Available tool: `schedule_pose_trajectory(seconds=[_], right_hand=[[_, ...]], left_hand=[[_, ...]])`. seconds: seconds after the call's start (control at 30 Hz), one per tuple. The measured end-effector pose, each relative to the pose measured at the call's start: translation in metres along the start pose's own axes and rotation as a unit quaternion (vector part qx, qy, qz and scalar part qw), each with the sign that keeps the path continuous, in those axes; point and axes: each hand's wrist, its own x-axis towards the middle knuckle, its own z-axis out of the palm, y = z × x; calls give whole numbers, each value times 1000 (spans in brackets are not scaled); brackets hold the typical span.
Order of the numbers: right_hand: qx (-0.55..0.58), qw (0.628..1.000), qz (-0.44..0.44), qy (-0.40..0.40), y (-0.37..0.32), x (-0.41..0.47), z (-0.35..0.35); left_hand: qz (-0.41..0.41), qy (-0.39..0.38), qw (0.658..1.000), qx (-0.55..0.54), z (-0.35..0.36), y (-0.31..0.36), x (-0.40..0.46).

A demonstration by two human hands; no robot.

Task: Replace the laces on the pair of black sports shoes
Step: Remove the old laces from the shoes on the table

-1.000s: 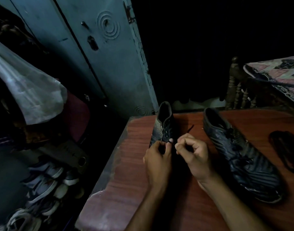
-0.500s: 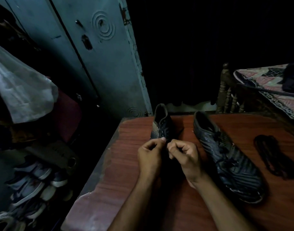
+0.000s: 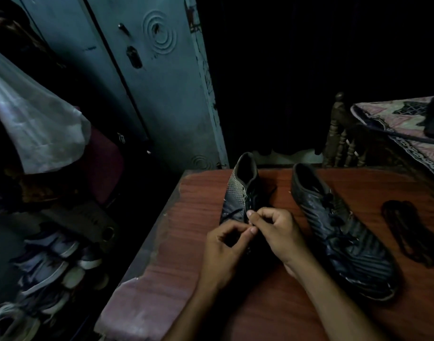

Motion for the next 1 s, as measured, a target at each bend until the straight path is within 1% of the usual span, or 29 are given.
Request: schedule_pose_trajectory(seconds=[0.1,0.17,0.27,0.37,0.43,0.53,0.6,0.67,0.77,0.9,1.0], right_hand=[[75,997,23,-10,0,1,-2],[111,993,28,-11,-2,1,-1],[193,981,32,-10,-5,2,0],[290,956,36,-12,-8,1,-4],[296,955,30,-17,-8,2,-5],[309,950,26,-24,-10,1,-5],[340,939,38,-28,-10,0,-7],[367,929,31,-40,-11,0,-9],[355,934,10,-46,-11,2,-11],[364,931,14,-36,-11,3,-9],[370,928,23,-23,-12,2,-6]], left_hand=[[12,28,999,27,-10,-4,-3],[35,44,994,95,-14,-7,-7],[86,48,968,230,-15,-10,-9],[125,50,948,289,-14,-9,-6],[107,65,948,292,-13,-6,-3],[39,83,930,357,-19,-14,5],[-10,75,948,309,-24,-19,11],[-13,78,954,291,-30,-20,14],[-4,77,945,318,-41,-15,17],[-37,55,937,343,-39,-14,20],[-20,39,931,362,-37,-2,20]])
